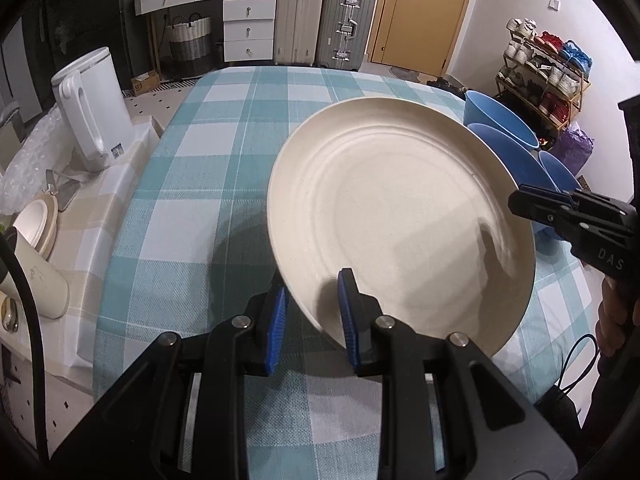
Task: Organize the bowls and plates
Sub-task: 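Lift the cream plate with both grippers and carry it toward the blue bowls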
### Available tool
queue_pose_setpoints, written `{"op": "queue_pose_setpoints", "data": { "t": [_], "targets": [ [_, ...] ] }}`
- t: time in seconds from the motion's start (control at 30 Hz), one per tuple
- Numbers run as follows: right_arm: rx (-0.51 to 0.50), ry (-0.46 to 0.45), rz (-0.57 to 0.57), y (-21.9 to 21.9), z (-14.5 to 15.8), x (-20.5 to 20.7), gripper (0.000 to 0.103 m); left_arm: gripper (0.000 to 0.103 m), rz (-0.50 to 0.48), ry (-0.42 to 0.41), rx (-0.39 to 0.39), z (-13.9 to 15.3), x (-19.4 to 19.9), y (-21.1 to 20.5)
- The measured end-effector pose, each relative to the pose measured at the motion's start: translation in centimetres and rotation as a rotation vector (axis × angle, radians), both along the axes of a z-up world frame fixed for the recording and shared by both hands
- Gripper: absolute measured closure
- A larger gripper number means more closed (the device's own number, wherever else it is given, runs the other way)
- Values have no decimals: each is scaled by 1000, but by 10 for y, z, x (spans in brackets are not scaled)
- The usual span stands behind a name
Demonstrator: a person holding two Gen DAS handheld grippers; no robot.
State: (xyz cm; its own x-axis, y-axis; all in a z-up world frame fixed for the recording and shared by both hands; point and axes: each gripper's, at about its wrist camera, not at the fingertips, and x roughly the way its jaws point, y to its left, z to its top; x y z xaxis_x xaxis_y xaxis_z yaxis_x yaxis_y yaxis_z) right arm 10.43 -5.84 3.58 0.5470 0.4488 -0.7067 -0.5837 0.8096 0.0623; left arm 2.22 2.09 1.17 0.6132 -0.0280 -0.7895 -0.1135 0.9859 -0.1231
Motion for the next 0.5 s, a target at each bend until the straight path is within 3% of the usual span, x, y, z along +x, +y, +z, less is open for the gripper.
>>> {"op": "queue_pose_setpoints", "data": {
  "t": [0.5],
  "targets": [
    [58,20,-69,-13,-25,-25,83,82,-41,24,56,-15,2,-6]
  ]
}}
